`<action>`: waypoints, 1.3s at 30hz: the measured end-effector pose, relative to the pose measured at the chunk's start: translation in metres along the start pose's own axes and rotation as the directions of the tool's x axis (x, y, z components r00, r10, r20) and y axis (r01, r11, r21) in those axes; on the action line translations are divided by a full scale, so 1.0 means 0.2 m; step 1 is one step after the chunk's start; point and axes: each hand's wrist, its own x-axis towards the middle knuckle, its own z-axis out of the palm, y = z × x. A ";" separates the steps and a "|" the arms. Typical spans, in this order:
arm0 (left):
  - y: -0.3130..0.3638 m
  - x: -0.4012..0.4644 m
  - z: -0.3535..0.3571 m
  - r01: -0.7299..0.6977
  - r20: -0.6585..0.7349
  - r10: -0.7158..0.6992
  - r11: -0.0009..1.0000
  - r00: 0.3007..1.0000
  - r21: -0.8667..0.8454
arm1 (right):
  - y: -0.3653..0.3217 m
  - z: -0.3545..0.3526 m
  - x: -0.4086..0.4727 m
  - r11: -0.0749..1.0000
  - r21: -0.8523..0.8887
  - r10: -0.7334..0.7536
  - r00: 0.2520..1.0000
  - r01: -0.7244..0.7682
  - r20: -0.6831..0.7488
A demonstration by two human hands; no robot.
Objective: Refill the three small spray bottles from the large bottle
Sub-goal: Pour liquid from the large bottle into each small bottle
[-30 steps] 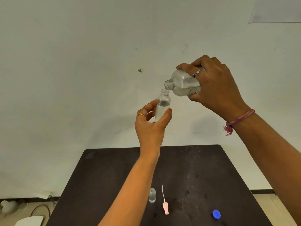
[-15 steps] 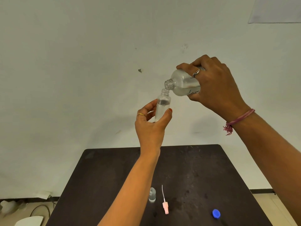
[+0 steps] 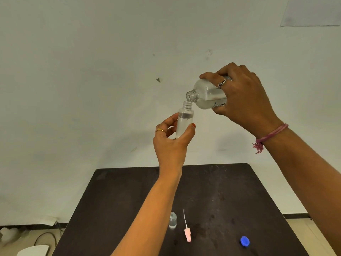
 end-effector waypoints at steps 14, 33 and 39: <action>0.00 0.01 -0.01 0.004 0.000 -0.004 1.000 1.000 -0.012 | 0.00 0.00 0.00 1.000 -0.005 -0.002 1.000 0.002 -0.007; 0.00 0.00 -0.01 -0.002 -0.001 0.002 1.000 1.000 -0.002 | -0.01 0.00 0.00 1.000 -0.012 -0.003 1.000 0.003 -0.005; 0.00 0.00 -0.02 -0.004 -0.002 0.004 1.000 1.000 0.003 | -0.01 0.00 -0.01 1.000 -0.010 -0.008 1.000 0.008 -0.003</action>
